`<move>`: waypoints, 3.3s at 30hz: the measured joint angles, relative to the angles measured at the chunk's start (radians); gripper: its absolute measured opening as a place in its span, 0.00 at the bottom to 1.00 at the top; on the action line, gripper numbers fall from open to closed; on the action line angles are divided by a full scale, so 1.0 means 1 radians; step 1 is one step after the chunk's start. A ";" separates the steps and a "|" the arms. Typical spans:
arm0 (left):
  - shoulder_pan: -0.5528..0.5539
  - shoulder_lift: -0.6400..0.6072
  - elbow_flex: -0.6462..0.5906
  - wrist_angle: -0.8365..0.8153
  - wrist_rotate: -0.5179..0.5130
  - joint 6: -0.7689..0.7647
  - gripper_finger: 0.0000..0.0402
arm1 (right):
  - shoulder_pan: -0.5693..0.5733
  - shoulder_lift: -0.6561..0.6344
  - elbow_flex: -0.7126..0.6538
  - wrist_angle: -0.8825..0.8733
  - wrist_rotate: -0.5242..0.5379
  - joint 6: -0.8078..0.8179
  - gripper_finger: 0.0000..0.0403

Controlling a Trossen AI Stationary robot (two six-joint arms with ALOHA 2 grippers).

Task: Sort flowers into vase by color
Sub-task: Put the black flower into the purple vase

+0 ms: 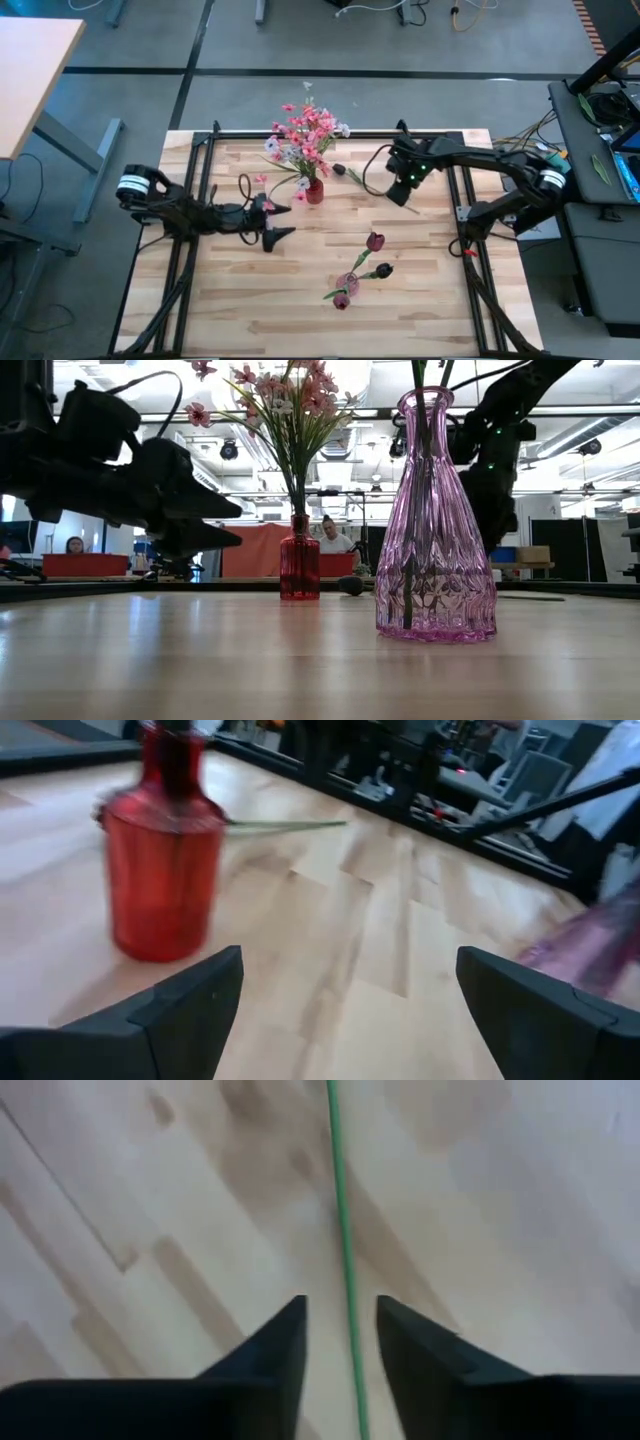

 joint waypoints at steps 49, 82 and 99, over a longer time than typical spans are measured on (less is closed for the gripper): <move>-0.176 0.000 0.130 -0.159 -0.105 -0.068 0.84 | 0.064 0.127 -0.020 0.574 0.158 0.018 0.03; -0.176 0.000 0.175 -0.131 -0.106 0.001 0.84 | 0.527 -0.503 -0.448 1.638 0.130 -0.037 0.03; -0.176 0.000 0.192 -0.140 -0.106 0.042 0.84 | 0.685 -0.151 -0.342 2.204 0.050 -0.160 0.03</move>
